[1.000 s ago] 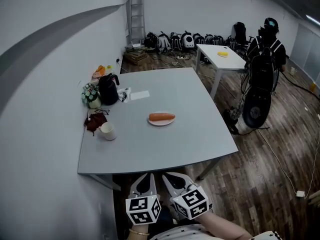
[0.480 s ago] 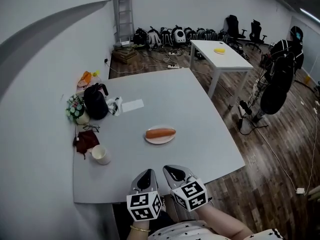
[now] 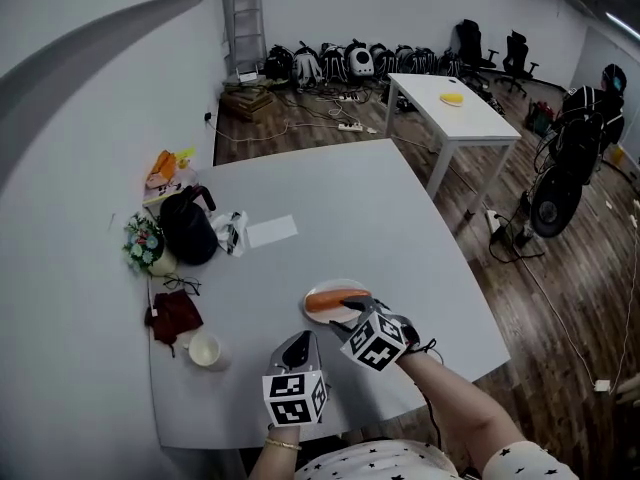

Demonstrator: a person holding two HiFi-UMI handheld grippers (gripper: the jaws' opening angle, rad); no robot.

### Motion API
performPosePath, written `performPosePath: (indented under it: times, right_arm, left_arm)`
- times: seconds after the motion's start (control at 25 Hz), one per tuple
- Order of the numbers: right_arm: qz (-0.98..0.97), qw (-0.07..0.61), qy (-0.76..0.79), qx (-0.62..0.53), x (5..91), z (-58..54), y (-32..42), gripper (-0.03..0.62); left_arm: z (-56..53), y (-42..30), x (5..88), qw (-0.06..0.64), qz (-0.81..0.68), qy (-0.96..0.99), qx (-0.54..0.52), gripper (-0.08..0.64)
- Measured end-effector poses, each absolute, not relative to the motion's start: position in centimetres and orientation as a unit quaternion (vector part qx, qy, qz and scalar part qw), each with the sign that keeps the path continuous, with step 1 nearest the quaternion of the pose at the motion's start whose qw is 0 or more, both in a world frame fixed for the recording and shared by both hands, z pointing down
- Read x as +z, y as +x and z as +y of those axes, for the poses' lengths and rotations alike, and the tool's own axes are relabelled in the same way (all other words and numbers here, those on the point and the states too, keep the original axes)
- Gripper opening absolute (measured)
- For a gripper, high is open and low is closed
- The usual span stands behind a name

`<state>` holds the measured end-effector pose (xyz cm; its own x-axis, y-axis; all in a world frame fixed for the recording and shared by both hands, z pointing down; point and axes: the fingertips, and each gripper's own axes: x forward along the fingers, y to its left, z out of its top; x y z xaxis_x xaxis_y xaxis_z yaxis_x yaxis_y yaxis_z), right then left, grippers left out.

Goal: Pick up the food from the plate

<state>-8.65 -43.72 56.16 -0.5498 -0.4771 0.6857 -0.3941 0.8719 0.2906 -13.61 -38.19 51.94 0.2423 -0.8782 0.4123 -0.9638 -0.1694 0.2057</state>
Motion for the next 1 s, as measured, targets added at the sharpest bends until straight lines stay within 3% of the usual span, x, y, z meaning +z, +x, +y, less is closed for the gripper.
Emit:
performPosePath:
  times: [0.16, 0.28, 0.44, 0.64, 1.0]
  right_arm:
    - [-0.815, 0.547, 0.146, -0.123, 61.2, -47.2, -8.1, 0.243]
    - [-0.786, 0.598, 0.074, -0.136, 64.2, -48.3, -8.3, 0.288]
    - [-0.775, 0.62, 0.03, -0.118, 66.6, -49.3, -9.1, 0.288]
    - [-0.766, 0.639, -0.032, -0.061, 67.5, -48.8, -9.0, 0.221]
    - [-0.775, 0.626, -0.009, -0.088, 67.0, -48.8, -9.2, 0.215]
  left_arm:
    - [-39.4, -14.0, 53.4, 0.233, -0.6, 0.756, 0.114, 0.008]
    - [-39.6, -14.4, 54.3, 0.249, -0.6, 0.751, 0.12, 0.008]
    - [-39.3, -14.7, 55.2, 0.263, -0.601, 0.744, 0.126, 0.008]
    - [-39.0, -14.6, 55.8, 0.271, -0.6, 0.741, 0.133, 0.008]
    - [-38.7, -14.0, 55.2, 0.267, -0.596, 0.746, 0.13, 0.008]
